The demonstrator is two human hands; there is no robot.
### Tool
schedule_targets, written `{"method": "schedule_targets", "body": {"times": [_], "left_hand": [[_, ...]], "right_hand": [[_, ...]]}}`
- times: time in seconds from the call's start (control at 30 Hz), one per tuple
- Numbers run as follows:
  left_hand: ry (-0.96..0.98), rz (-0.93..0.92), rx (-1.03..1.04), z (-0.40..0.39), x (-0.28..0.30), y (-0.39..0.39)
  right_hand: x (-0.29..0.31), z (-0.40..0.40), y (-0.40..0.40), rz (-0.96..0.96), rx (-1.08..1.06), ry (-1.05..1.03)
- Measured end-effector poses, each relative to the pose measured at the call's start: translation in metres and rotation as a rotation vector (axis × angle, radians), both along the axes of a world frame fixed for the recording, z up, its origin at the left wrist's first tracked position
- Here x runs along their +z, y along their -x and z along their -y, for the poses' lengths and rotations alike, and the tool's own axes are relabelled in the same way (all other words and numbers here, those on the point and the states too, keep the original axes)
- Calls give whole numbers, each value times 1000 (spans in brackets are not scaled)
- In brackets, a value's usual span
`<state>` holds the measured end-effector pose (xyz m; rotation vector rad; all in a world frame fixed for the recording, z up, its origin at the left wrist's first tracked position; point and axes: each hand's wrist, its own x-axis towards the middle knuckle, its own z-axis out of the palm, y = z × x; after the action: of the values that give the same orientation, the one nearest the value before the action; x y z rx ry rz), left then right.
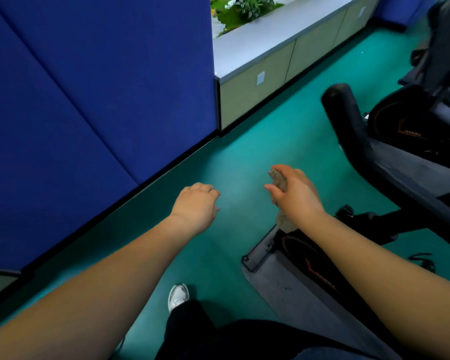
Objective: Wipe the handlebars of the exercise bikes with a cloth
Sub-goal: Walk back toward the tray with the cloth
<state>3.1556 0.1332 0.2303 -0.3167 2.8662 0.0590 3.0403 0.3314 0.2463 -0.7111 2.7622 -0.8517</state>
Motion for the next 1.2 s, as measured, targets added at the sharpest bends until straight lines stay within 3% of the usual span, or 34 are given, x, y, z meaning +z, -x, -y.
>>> {"method": "schedule_targets", "body": {"times": [0.47, 1.2], "left_hand": [[23, 36, -211, 183, 3, 42], [-8, 14, -290, 248, -7, 237]], "right_hand": [[-10, 166, 12, 74, -183, 30], [-25, 233, 187, 88, -330, -102]]}}
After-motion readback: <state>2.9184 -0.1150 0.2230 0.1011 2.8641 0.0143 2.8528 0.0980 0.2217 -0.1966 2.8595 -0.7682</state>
